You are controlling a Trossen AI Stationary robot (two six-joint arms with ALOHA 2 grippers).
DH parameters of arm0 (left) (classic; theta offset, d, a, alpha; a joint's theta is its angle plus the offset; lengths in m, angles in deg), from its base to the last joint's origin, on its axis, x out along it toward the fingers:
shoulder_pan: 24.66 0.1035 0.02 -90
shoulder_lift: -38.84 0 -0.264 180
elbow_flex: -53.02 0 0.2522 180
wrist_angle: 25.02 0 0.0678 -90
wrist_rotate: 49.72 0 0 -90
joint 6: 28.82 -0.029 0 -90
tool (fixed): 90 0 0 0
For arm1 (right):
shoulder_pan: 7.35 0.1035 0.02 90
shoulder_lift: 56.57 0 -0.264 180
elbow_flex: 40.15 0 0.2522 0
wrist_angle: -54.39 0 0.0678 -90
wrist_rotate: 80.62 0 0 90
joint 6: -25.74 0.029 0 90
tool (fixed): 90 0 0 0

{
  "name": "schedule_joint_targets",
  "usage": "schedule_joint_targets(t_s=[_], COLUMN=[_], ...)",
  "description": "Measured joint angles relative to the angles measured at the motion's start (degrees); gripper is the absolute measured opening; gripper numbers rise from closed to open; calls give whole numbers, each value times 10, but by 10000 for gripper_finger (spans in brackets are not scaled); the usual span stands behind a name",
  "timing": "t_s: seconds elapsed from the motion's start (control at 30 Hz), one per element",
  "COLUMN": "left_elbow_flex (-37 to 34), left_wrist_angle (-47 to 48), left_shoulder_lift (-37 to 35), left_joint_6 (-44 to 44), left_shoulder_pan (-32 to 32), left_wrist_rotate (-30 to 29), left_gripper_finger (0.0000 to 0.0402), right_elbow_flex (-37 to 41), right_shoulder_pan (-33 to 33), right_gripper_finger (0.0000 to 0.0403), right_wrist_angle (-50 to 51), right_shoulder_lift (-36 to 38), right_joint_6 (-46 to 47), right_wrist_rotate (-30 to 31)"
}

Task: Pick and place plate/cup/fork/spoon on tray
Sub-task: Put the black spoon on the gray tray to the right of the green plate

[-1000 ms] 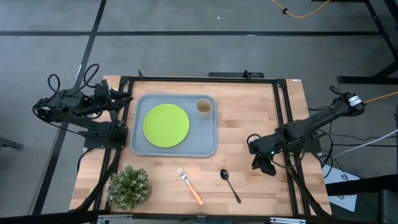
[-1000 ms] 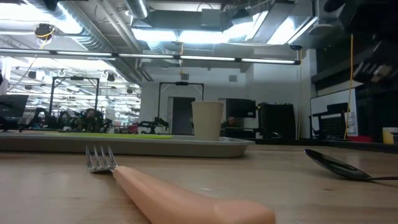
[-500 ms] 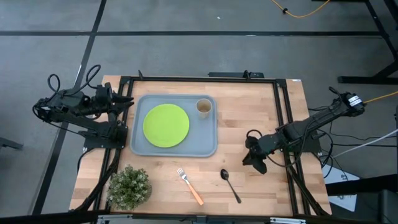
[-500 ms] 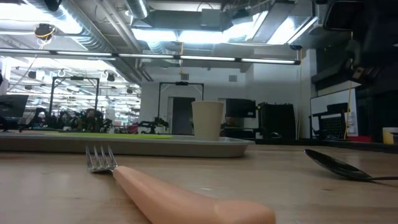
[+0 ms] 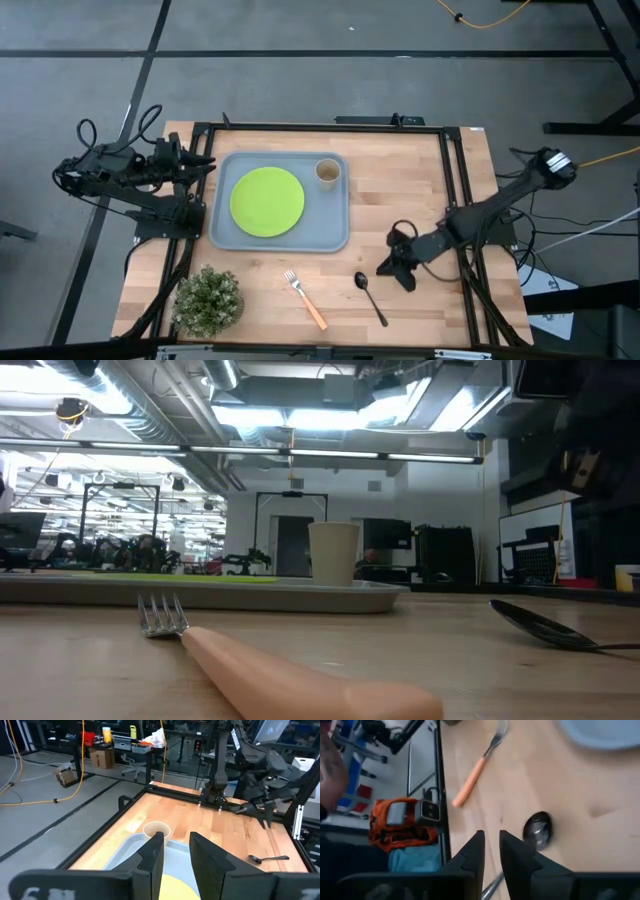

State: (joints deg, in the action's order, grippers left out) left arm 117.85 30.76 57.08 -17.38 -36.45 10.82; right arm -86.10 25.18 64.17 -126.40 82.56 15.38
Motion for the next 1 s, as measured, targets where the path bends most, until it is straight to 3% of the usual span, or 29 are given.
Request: schedule_joint_targets(t_s=[0.27,0.4,0.57,0.77,1.0], left_elbow_flex=[0,0,0,0,0], left_wrist_angle=[0,0,0,0,0], left_shoulder_lift=[0,0,0,0,0], left_joint_6=[0,0,0,0,0], left_shoulder_pan=[0,0,0,0,0], left_wrist_rotate=[0,0,0,-1,-1], left_gripper_finger=[86,86,86,86,86], right_elbow_flex=[-80,-124,-161,-215,-226], right_shoulder_pan=[70,95,105,87,80], right_gripper_finger=[56,34,6,11,12], right_wrist_angle=[45,105,111,196,202], right_shoulder_lift=[-126,-182,-248,-286,-294], right_joint_6=[28,60,62,90,68], right_wrist_rotate=[-17,-31,-31,-12,-9])
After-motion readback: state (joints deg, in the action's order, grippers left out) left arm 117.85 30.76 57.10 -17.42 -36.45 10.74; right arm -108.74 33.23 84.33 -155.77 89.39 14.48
